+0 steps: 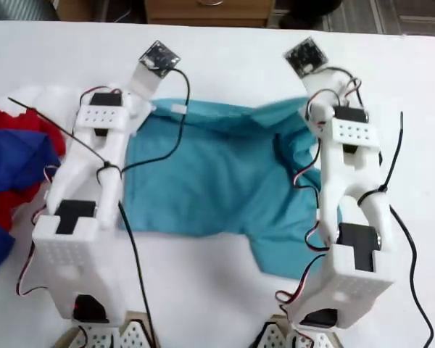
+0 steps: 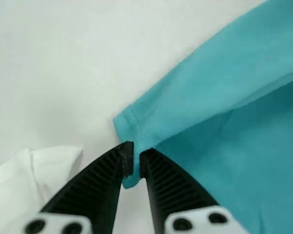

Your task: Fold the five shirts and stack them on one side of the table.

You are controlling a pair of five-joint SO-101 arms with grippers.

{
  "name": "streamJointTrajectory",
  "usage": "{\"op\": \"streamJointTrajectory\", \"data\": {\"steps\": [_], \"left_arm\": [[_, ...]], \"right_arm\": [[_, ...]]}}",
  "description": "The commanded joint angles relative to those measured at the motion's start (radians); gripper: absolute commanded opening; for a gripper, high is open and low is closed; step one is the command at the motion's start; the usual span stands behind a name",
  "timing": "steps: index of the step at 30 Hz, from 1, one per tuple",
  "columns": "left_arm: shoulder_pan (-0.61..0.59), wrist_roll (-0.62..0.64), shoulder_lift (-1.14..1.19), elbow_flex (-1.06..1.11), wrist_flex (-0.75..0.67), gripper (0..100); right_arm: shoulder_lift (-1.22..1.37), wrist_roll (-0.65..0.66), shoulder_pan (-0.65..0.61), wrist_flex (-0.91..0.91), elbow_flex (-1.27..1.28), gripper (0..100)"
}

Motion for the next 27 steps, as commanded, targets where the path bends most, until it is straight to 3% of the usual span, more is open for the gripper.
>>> {"op": "streamJointTrajectory", "data": {"steps": [1,5,9,20,27], "left_arm": [[-0.003,0.005,-0.012,-0.09,0.068,3],[-0.003,0.006,-0.009,-0.232,0.172,3],[-0.002,0.075,-0.003,-0.318,0.18,3],[0.018,0.103,0.012,-0.163,-0.089,3],[0.015,0.103,0.16,-0.237,-0.098,3]], "right_arm": [[-0.038,-0.005,-0.01,0.013,-0.166,2.0],[0.018,-0.002,-0.015,-0.016,-0.308,2.0],[0.117,-0.002,-0.012,-0.015,-0.417,2.0],[0.466,-0.002,-0.01,-0.019,-0.675,2.0],[0.7,0.0,0.002,0.013,-1.01,2.0]]}}
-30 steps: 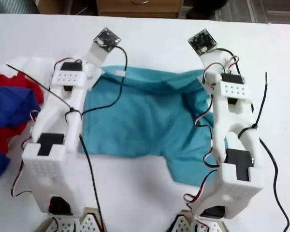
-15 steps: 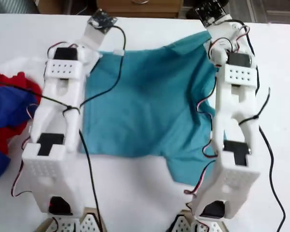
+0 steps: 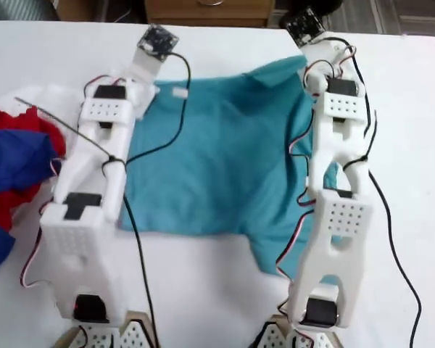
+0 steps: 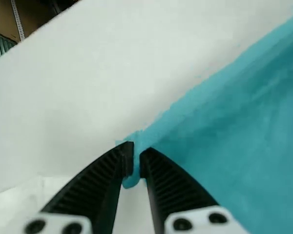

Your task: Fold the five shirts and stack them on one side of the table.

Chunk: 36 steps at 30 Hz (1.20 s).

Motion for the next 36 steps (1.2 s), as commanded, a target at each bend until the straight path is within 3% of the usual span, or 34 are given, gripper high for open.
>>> {"op": "streamJointTrajectory", "data": {"steps": [1,7,19,27,36], "left_arm": [[0.002,0.011,0.051,-0.088,-0.017,3],[0.003,0.012,0.175,-0.222,0.025,3],[0.002,0.012,0.315,-0.53,0.29,3],[0.009,0.003,0.316,-0.716,0.532,3],[0.009,-0.078,0.31,-0.949,0.933,3]], "right_arm": [[0.068,0.0,0.01,0.031,-0.169,2.0],[0.206,0.0,0.012,0.134,-0.272,2.0],[0.265,-0.005,0.018,0.186,-0.374,2.0],[0.222,-0.008,0.031,0.499,-0.624,2.0],[0.211,-0.002,0.031,0.929,-0.845,2.0]]}}
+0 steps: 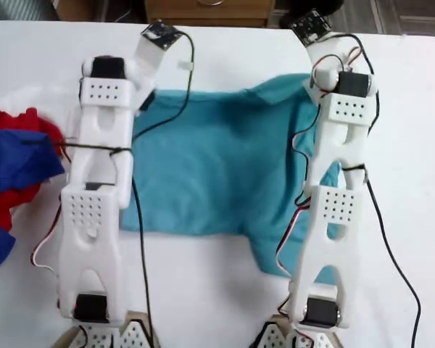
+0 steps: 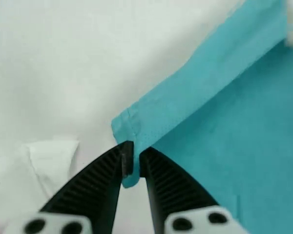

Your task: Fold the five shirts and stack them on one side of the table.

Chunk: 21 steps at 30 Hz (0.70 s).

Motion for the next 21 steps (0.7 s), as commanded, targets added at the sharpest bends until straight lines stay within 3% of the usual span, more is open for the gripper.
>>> {"op": "streamJointTrajectory", "data": {"steps": [1,6,13,21], "left_arm": [[0.008,-0.035,-0.02,-0.122,0.155,3],[-0.003,-0.052,-0.028,-0.159,0.227,3],[0.003,-0.058,-0.17,0.094,0.227,3],[0.002,-0.06,-0.373,0.346,0.199,3]], "right_arm": [[-0.091,-0.002,0.013,0.151,-0.055,2.0],[-0.113,-0.003,0.045,0.269,-0.055,2.0],[-0.183,0.0,0.119,0.282,-0.037,2.0],[-0.424,0.0,0.116,0.28,0.325,2.0]]}}
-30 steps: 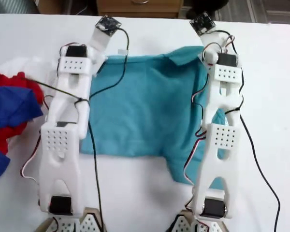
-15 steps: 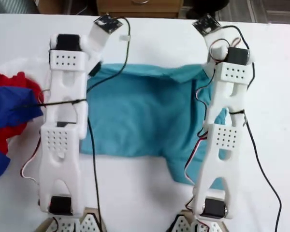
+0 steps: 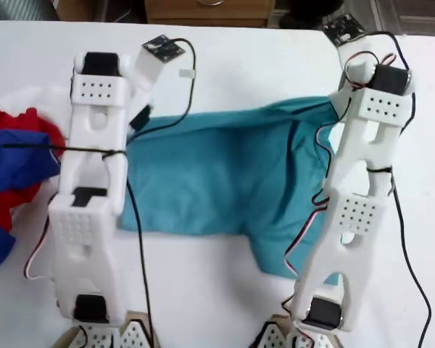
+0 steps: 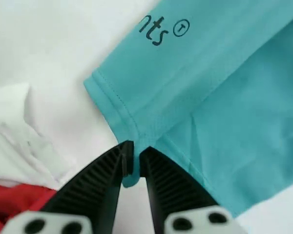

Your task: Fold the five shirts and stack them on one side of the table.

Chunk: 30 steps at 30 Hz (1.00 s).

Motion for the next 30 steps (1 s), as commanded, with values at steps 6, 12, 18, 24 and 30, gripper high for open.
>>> {"op": "streamJointTrajectory", "data": {"steps": [6,12,18,24,30], "left_arm": [[0.006,-0.011,-0.21,0.196,-0.029,3],[0.0,-0.014,-0.333,0.417,-0.117,3],[0.005,-0.014,-0.531,0.697,-0.247,3],[-0.002,-0.054,-0.7,0.955,-0.321,3],[-0.002,-0.061,-0.801,1.106,-0.354,3]], "right_arm": [[-0.409,0.0,-0.024,0.022,0.43,2.1],[-0.578,0.0,-0.021,-0.016,0.707,2.1],[-0.783,0.0,-0.021,-0.142,1.017,2.1],[-1.066,0.068,-0.016,-0.338,1.482,2.1],[-1.317,0.129,0.038,-0.463,1.821,2.1]]}}
